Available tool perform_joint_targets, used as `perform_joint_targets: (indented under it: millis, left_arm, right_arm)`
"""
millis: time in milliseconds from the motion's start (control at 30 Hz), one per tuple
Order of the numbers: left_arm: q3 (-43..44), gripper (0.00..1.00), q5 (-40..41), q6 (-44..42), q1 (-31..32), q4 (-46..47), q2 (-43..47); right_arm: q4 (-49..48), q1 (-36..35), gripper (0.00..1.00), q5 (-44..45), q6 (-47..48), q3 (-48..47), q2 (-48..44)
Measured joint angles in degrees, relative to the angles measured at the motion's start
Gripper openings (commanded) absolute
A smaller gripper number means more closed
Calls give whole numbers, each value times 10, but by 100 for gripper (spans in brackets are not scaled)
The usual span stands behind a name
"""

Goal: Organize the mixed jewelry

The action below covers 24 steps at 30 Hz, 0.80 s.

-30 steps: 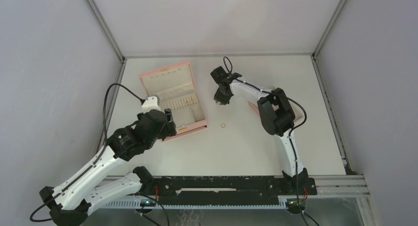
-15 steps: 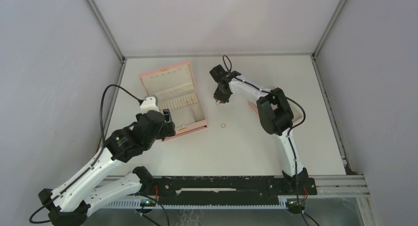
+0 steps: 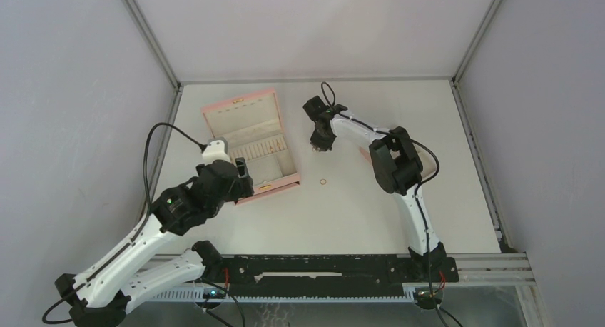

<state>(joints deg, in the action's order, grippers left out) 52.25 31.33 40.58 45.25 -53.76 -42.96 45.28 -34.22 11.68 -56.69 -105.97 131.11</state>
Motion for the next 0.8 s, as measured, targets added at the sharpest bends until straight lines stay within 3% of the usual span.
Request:
perform_joint_targets:
  millis: [233, 533, 800]
  left_arm:
    - [0, 78, 0, 0, 0, 0, 2]
    - [-1, 78, -1, 1, 0, 0, 3]
    - [-1, 77, -49, 0, 0, 27, -23]
  right_arm:
    - [3, -4, 0, 5, 14, 1, 0]
    - [-32, -2, 0, 1, 57, 61, -35]
    - [-71, 19, 0, -63, 171, 263, -178]
